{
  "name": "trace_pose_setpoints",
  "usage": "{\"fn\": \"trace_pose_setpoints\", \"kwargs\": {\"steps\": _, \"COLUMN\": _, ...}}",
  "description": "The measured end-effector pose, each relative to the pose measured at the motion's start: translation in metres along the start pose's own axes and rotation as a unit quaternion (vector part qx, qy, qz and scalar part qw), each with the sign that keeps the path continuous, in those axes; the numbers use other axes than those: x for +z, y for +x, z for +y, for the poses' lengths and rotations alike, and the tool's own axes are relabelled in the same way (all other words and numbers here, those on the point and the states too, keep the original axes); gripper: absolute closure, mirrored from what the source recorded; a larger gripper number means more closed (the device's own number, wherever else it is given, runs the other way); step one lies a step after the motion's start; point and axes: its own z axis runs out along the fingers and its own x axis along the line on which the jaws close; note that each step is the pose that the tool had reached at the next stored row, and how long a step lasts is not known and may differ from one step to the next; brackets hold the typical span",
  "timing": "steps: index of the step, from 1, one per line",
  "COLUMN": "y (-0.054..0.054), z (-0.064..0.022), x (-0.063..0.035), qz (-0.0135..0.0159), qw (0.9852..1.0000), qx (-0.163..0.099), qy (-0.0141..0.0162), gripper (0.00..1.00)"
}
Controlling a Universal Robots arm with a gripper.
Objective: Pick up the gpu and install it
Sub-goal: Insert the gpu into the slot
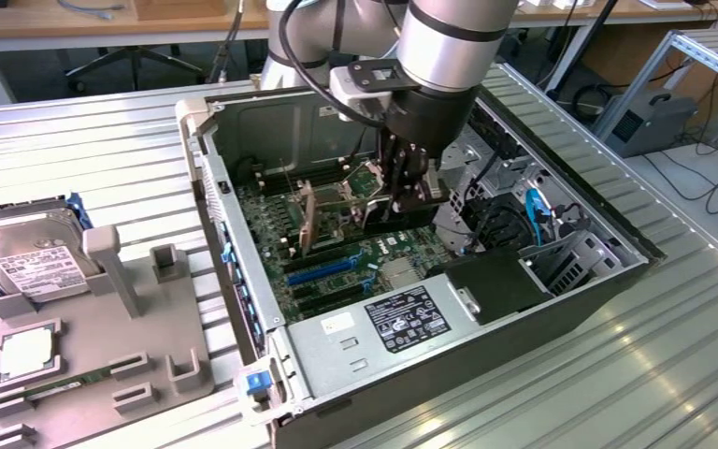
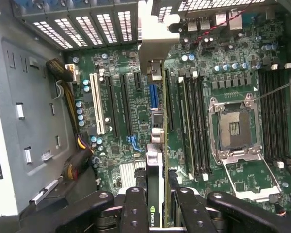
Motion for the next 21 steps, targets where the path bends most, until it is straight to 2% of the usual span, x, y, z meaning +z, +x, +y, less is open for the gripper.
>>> {"fn": "trace_pose_setpoints", "kwargs": {"steps": 2, "y": -0.001, "z": 0.0002, "x": 0.0001, "qz": 0.0001, "qw": 0.9999, "qx": -0.01, "qy": -0.0002, "gripper": 0.73}}
{"fn": "trace_pose_setpoints", "kwargs": {"steps": 10, "y": -0.001, "z": 0.001, "x": 0.0011, "qz": 0.0, "qw": 0.9999, "qx": -0.011, "qy": -0.0003, "gripper": 0.73}}
{"fn": "trace_pose_setpoints", "kwargs": {"steps": 20, "y": -0.003, "z": 0.0118, "x": 0.0039, "qz": -0.0001, "qw": 0.9999, "qx": -0.011, "qy": -0.0002, "gripper": 0.73}}
{"fn": "trace_pose_setpoints", "kwargs": {"steps": 21, "y": -0.003, "z": 0.0149, "x": 0.0087, "qz": 0.0, "qw": 0.9999, "qx": -0.011, "qy": -0.0003, "gripper": 0.73}}
